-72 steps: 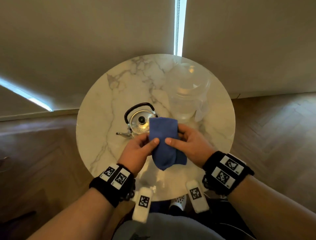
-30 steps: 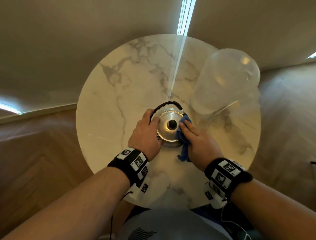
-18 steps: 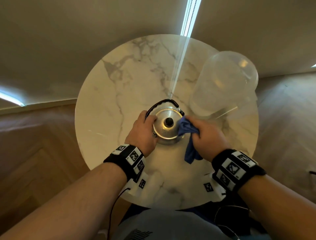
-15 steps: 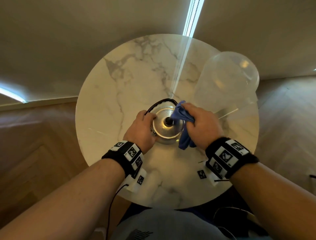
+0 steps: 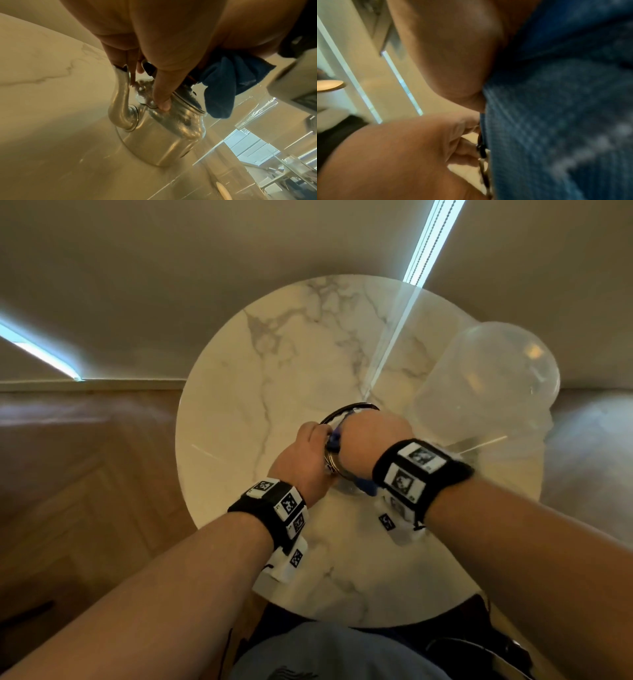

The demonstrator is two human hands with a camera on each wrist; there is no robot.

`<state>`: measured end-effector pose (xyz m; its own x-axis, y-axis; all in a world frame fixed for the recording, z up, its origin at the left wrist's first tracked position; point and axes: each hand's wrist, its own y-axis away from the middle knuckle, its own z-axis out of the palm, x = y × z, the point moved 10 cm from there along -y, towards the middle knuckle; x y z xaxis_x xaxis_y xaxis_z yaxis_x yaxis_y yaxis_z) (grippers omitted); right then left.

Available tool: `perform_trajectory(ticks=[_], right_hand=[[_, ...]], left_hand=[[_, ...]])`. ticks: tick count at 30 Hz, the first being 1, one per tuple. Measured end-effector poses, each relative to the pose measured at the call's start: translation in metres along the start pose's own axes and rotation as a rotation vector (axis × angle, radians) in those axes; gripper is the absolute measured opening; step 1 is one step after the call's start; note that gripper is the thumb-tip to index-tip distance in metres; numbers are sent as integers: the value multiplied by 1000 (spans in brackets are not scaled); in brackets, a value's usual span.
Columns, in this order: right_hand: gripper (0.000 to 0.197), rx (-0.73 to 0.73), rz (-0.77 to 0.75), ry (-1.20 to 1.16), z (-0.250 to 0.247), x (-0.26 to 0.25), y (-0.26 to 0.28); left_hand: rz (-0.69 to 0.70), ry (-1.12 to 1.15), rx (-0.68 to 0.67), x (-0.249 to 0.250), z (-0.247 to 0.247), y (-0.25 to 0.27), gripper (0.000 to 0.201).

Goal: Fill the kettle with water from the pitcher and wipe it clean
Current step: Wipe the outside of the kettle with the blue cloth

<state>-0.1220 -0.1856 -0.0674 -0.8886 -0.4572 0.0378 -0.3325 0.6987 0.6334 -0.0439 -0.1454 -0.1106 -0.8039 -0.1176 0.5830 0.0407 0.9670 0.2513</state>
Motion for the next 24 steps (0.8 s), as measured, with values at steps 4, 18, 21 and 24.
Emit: perform_trajectory(ticks=[4,18,21,24], right_hand=[[30,172,-62,29,19,-15,30],[89,118,-107,0,91,-14,56],[87,162,-108,-57,84,-17,54],[82,215,-92,-197,79,-17,50]], left_hand=[[1,3,-6,-3,2,-1,46],[-34,-3,-81,-8,6,-1,51],[-29,-5,-93,-8,7,-1,50],[-28,-8,-86,-10,7,-2,50]])
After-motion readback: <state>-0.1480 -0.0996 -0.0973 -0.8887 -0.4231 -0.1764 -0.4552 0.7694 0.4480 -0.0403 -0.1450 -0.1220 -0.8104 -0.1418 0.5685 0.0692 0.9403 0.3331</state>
